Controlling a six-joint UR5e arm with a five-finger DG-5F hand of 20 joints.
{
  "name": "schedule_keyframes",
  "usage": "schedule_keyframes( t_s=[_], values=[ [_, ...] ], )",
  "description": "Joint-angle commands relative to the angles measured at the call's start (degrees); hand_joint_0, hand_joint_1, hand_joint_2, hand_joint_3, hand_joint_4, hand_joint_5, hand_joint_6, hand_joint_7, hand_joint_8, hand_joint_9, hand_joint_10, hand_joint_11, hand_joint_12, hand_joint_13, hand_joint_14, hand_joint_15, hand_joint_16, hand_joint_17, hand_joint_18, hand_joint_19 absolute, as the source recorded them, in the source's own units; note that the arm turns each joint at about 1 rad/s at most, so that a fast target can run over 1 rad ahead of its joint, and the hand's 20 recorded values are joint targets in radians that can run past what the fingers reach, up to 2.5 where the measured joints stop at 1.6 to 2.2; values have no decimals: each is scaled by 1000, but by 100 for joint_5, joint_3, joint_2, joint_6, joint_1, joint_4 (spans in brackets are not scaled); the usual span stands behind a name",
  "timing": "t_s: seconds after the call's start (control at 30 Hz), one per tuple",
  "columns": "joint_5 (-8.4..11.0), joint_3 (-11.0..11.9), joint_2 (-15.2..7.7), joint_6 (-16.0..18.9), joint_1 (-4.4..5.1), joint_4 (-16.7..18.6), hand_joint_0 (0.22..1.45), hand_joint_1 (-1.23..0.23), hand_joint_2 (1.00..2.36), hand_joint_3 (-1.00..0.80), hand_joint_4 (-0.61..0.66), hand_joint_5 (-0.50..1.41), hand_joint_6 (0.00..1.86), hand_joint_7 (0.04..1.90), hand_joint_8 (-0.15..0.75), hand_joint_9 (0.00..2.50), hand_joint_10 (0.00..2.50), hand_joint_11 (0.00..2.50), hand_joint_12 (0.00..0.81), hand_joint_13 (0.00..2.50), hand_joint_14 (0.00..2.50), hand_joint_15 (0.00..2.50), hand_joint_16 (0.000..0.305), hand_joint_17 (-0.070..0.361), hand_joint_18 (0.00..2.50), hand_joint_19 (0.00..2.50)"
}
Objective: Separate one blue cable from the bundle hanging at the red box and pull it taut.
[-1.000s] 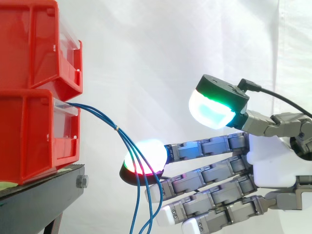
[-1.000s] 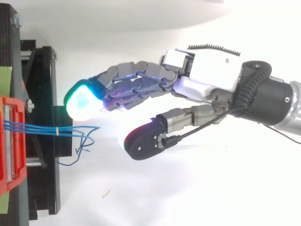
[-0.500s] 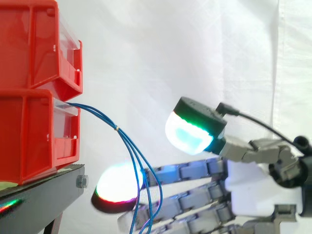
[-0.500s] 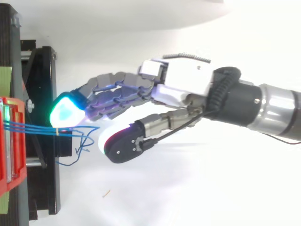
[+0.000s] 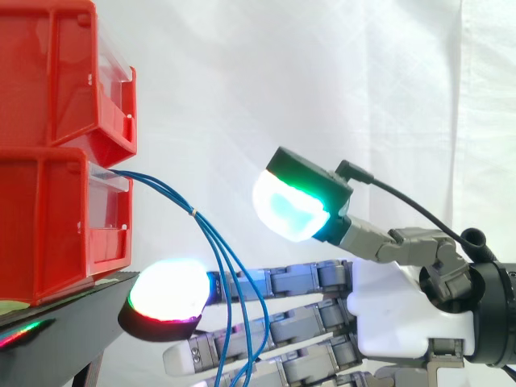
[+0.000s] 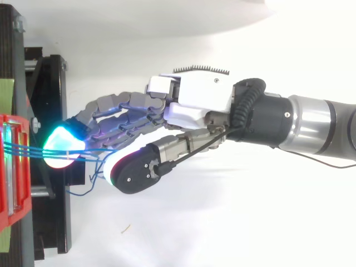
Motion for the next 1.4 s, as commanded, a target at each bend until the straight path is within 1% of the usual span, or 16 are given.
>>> schedule_keyframes(
  t_s=[0.0,0.07,0.1,0.17,0.2,0.27,0.4,0.7,0.83,0.93,1.0,1.03,1.07,1.17,1.2,1.37],
  values=[
    [-221,-2,-1,138,-62,109,488,-584,1000,-500,157,-215,502,672,265,489,4,125,369,558,9,238,57,127,531,354],
    [-353,-2,-1,130,-88,109,491,-580,1000,-500,159,-214,502,674,265,495,4,115,368,562,9,239,56,126,530,355],
    [-370,-2,-1,130,-97,117,492,-581,1000,-500,160,-214,502,673,266,499,4,121,367,566,9,237,56,126,529,354],
    [-520,-2,-1,138,-115,126,499,-578,1000,-500,161,-213,502,673,265,502,4,118,365,574,10,247,55,124,543,358],
    [-520,-2,-1,138,-124,126,500,-579,1000,-500,163,-213,502,676,266,508,5,132,363,577,11,247,55,123,541,354],
    [-687,-2,-1,130,-141,153,507,-587,1000,-500,161,-212,502,675,264,513,4,127,360,581,10,250,54,122,537,359],
    [-845,-2,-1,130,-150,153,539,-609,1000,-500,161,-205,502,690,256,518,5,129,349,585,10,253,52,117,542,363],
    [-959,-2,-1,103,-194,153,579,-603,1004,-443,166,-194,502,715,255,562,6,143,338,630,12,268,49,111,574,376],
    [-1003,-2,-1,112,-238,161,603,-519,1007,-417,162,-187,502,722,258,599,5,143,336,673,11,276,49,110,615,392],
    [-1135,-2,-1,112,-273,161,608,-462,1007,-423,165,-183,502,725,265,632,6,163,340,699,12,285,48,109,633,406],
    [-1249,-2,-1,121,-317,161,607,-430,1006,-431,165,-181,502,728,268,646,8,167,342,712,12,295,49,109,641,404],
    [-1249,-2,-1,121,-317,161,607,-423,1006,-430,166,-179,502,731,269,658,7,177,342,718,12,299,49,109,643,406],
    [-1276,-2,-1,130,-343,161,608,-418,1007,-430,166,-179,502,735,270,665,6,170,341,728,12,299,48,109,653,406],
    [-1346,-2,-1,94,-396,161,609,-422,1006,-432,171,-177,502,734,273,679,7,189,345,738,12,306,48,108,665,411],
    [-1407,-2,-1,33,-414,153,608,-436,1007,-433,178,-176,502,737,274,682,7,183,344,740,12,304,48,108,667,410],
    [-1530,-2,7,-73,-440,153,603,-508,1007,-431,183,-173,502,755,278,691,8,198,340,750,13,310,48,108,678,401]
  ],
)
